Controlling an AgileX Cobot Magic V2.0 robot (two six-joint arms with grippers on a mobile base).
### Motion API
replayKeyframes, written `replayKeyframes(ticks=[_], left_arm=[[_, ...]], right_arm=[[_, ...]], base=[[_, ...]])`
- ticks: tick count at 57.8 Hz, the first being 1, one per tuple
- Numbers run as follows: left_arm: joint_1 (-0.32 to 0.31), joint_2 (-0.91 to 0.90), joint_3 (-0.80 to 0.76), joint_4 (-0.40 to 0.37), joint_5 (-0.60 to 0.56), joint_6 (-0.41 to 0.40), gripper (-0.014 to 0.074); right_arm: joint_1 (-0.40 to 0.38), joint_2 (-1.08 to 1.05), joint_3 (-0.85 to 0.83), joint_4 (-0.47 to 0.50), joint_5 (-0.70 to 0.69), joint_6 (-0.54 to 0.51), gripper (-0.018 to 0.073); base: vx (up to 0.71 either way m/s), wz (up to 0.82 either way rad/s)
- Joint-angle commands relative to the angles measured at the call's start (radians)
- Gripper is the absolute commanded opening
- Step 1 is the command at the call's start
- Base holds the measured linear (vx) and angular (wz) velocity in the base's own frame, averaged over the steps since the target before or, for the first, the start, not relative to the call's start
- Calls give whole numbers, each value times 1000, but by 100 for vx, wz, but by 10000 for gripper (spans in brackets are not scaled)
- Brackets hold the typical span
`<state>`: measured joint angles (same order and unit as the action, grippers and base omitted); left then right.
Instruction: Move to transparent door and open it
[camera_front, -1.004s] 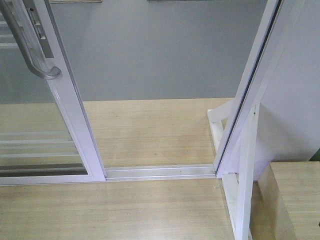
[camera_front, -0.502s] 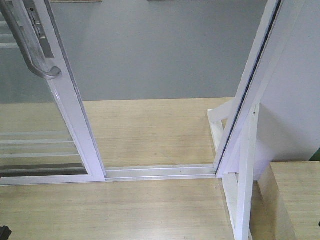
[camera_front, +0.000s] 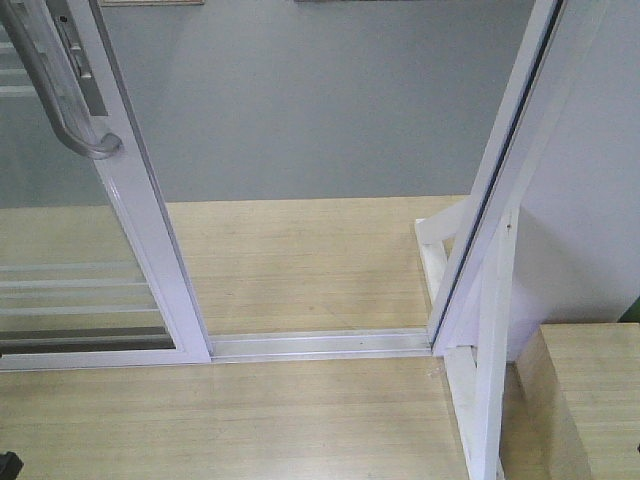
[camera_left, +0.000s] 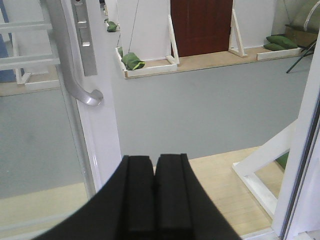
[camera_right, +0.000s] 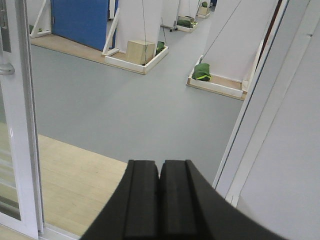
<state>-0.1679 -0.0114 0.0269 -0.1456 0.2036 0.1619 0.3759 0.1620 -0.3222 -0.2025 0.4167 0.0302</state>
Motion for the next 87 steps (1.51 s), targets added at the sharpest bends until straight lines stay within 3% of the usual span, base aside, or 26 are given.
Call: replayKeyframes(ticks=[1, 14, 25, 34, 42, 45, 56, 70, 87], left_arm=[[-4, -13, 31, -4, -91, -6, -6], [-4, -13, 31, -4, -91, -6, -6], [-4, -13, 31, -4, -91, -6, -6], [-4, -13, 31, -4, -91, -6, -6], [-4, -13, 30, -4, -91, -6, -6], [-4, -13, 30, -4, -91, -6, -6], [-4, -13, 30, -4, -91, -6, -6], [-4, -13, 30, -4, -91, -6, -6], [-4, -13, 30, -4, -91, -6, -6]], right_arm=[[-2, 12, -29, -10, -87, 0, -3], [-2, 11, -29, 0, -91, -2, -3], [-2, -42, -7, 106, -104, -30, -3], [-2, -129, 188, 202, -263, -160, -3], [-2, -186, 363, 293, -409, -180, -3], [-6, -187, 364, 319, -366, -180, -3], [-11, -187, 366, 328, -351, -184, -3], [-132, -187, 366, 327, -351, -184, -3], [-134, -186, 366, 329, -351, -184, -3]], base=[[0, 0], [0, 0], [0, 0], [0, 0], [0, 0], [0, 0], [0, 0], [0, 0], [0, 0]])
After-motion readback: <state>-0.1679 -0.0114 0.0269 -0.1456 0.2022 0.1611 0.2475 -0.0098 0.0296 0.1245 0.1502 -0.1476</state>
